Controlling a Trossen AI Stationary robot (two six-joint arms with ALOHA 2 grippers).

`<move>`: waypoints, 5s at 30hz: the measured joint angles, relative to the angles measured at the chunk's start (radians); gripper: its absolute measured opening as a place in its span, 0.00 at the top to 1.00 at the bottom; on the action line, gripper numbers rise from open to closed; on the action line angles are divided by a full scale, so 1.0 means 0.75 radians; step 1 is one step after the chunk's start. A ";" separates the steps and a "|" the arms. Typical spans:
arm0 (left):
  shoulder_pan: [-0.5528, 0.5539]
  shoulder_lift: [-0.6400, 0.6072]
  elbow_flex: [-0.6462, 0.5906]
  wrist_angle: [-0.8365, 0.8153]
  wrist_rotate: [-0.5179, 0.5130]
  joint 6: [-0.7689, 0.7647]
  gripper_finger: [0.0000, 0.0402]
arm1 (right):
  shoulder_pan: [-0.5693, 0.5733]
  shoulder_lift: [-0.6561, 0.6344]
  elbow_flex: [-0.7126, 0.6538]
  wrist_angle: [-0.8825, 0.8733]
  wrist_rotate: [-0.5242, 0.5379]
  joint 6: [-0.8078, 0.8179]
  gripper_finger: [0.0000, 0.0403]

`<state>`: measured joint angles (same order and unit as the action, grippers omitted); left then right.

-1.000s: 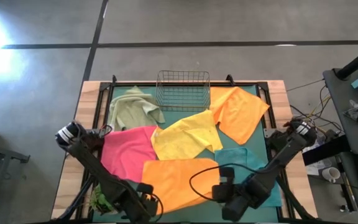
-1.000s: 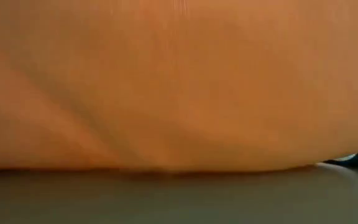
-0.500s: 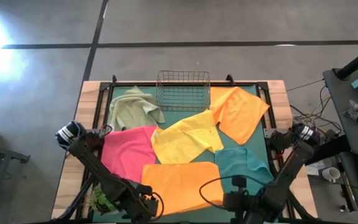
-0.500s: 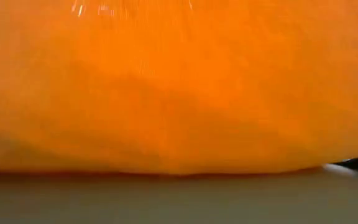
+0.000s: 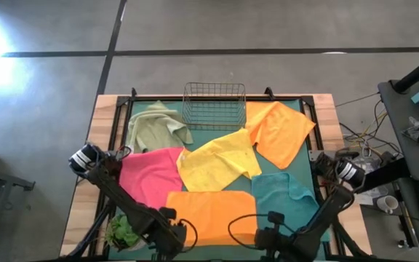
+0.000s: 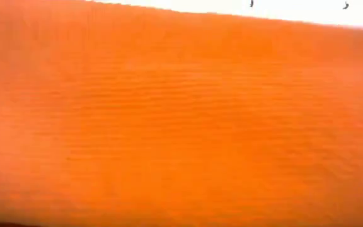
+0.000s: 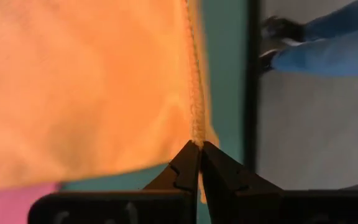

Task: Fold microfiber towels
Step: Fold the bottom orange microfiber towel

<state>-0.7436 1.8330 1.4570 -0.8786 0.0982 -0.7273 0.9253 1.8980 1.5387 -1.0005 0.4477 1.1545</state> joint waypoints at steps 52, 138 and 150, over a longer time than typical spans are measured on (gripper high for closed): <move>0.416 0.001 -0.002 -0.377 -0.246 0.206 0.65 | -0.362 -0.054 -0.125 -0.329 0.000 0.064 0.77; 0.335 -0.265 -0.430 0.920 -0.481 0.189 0.97 | -0.454 -0.740 -0.775 0.772 -0.216 -0.472 0.98; 0.371 0.033 -0.284 1.273 -0.605 0.333 0.97 | -0.454 -0.793 -0.776 0.735 -0.165 -0.472 0.98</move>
<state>-0.4654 1.8574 1.2443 0.0759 -0.3556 -0.4773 0.5846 1.3033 0.9565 -0.4489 0.3241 0.8006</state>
